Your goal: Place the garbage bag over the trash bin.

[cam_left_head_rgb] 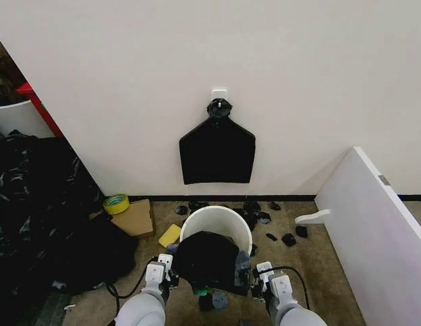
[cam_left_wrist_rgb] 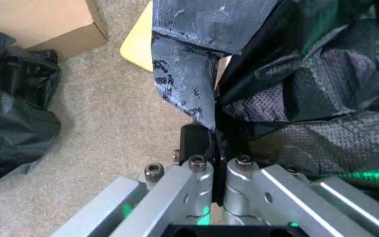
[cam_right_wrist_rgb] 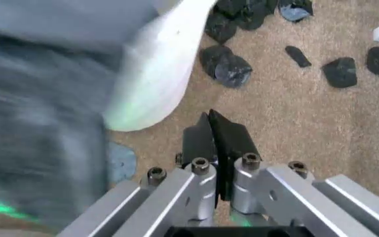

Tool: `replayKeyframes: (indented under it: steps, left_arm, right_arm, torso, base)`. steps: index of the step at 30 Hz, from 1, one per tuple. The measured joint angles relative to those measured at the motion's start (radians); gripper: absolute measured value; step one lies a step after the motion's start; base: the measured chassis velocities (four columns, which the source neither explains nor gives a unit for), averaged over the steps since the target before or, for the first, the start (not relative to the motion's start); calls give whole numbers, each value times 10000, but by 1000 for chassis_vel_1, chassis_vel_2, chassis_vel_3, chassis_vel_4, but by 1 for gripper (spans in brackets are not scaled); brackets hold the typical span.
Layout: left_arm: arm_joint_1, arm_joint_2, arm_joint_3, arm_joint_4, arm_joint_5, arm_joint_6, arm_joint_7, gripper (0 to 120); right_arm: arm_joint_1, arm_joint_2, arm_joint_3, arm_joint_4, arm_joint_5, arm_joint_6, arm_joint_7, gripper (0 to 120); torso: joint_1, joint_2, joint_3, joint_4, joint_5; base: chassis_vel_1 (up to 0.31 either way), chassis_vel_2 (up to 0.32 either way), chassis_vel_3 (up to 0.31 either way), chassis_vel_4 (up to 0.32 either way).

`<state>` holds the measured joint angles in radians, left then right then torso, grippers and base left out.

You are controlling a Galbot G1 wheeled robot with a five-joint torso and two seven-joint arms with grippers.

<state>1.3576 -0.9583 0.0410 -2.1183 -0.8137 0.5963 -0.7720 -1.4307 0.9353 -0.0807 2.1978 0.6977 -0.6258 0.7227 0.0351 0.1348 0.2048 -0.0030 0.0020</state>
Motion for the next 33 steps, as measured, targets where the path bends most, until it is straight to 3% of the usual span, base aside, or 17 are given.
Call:
replayKeyframes:
  steps: [4, 9, 11, 16, 24, 29, 33]
  left_arm:
    - [161, 27, -2, -330, -41, -4, 1, 0]
    - [360, 108, -13, -635, -33, -13, 3, 0]
    - [440, 171, -24, -757, -24, -20, 4, 0]
    - [459, 206, -32, -830, -22, -30, 4, 0]
    - [358, 218, 5, -802, -34, -36, 6, 0]
    - [322, 238, 5, -791, -52, -36, 8, 0]
    - [322, 253, 4, -791, -59, -36, 9, 0]
  right_arm:
    - [-260, -178, 171, 670, 141, 293, 58, 0]
    - [-560, -404, 656, 1493, 299, 1110, 314, 15]
    - [-674, -562, 1088, 1729, 242, 1366, 401, 27]
    - [-889, -650, 1388, 2127, 449, 1530, 552, 43]
    - [-1334, -583, 953, 2774, 1435, 971, 953, 71]
    - [-1155, -284, 383, 2302, 1040, 777, 994, 93]
    - [-987, -99, 186, 1919, 852, 785, 989, 98]
  torso:
    - [0, 0, 0, -1, -1]
    - [-1, 0, -1, 0, -1]
    - [-1, 0, 0, 0, 0]
    - [0, 0, 0, 0, 0]
    - [-2, 0, -1, 0, -1]
    - [-2, 0, -1, 0, -2]
    - [-2, 0, -1, 0, -1]
  base:
    - [0, 0, 0, 0]
    - [0, 0, 0, 0]
    - [0, 0, 0, 0]
    - [0, 0, 0, 0]
    - [0, 0, 0, 0]
    - [0, 0, 0, 0]
    - [0, 0, 0, 0]
